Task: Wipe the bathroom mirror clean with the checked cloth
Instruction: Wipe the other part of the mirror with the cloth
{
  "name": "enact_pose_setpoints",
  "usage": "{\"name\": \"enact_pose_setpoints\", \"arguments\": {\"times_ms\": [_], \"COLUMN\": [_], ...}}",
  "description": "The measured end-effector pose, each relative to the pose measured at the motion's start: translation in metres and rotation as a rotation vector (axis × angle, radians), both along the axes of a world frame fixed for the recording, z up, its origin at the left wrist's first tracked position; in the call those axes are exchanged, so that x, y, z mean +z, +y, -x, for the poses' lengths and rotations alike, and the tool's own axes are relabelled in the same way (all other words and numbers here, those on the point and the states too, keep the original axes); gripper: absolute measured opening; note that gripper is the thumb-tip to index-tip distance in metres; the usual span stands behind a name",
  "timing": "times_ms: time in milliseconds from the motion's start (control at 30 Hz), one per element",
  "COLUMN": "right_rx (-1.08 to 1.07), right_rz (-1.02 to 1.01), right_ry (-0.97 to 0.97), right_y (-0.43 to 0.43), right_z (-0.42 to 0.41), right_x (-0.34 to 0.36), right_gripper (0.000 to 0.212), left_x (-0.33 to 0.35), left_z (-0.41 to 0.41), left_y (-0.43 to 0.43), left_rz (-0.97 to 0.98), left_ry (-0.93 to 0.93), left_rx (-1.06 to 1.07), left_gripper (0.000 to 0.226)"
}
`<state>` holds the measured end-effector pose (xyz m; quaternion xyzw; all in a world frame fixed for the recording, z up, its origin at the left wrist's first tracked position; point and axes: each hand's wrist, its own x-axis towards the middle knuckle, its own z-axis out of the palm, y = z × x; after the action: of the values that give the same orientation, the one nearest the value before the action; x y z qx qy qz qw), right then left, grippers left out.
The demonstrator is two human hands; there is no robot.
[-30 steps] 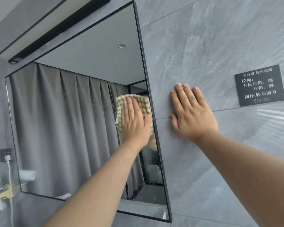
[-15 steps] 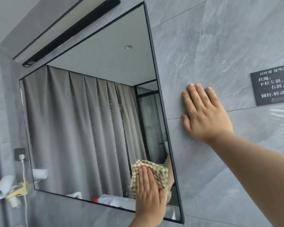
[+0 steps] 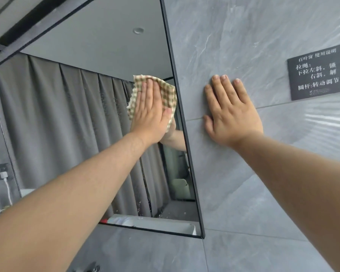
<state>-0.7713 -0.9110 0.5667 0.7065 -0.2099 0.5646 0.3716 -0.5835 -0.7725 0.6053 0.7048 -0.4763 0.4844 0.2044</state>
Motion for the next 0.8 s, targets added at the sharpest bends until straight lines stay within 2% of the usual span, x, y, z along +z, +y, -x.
{"name": "enact_pose_setpoints", "arguments": {"times_ms": [133, 300, 433, 633, 800], "right_rx": [-0.02, -0.015, 0.002, 0.027, 0.036], "right_rz": [0.001, -0.005, -0.009, -0.017, -0.024], "right_ry": [0.03, 0.036, 0.029, 0.019, 0.016], "right_y": [0.0, 0.0, 0.001, 0.002, 0.002], "right_z": [0.001, 0.001, 0.002, 0.001, 0.001], "right_x": [-0.003, -0.01, -0.012, -0.013, -0.013], "right_gripper": [0.074, 0.072, 0.072, 0.072, 0.072], "left_x": [-0.028, -0.107, -0.181, -0.276, -0.323], "left_z": [-0.007, -0.021, -0.02, -0.006, 0.001], "left_y": [0.009, 0.015, 0.012, 0.007, 0.009], "left_rz": [-0.122, -0.268, -0.261, -0.175, -0.186], "left_ry": [-0.198, -0.407, -0.449, -0.392, -0.354], "left_rx": [-0.025, -0.047, -0.072, -0.141, -0.058], "left_gripper": [0.075, 0.079, 0.076, 0.073, 0.075]}}
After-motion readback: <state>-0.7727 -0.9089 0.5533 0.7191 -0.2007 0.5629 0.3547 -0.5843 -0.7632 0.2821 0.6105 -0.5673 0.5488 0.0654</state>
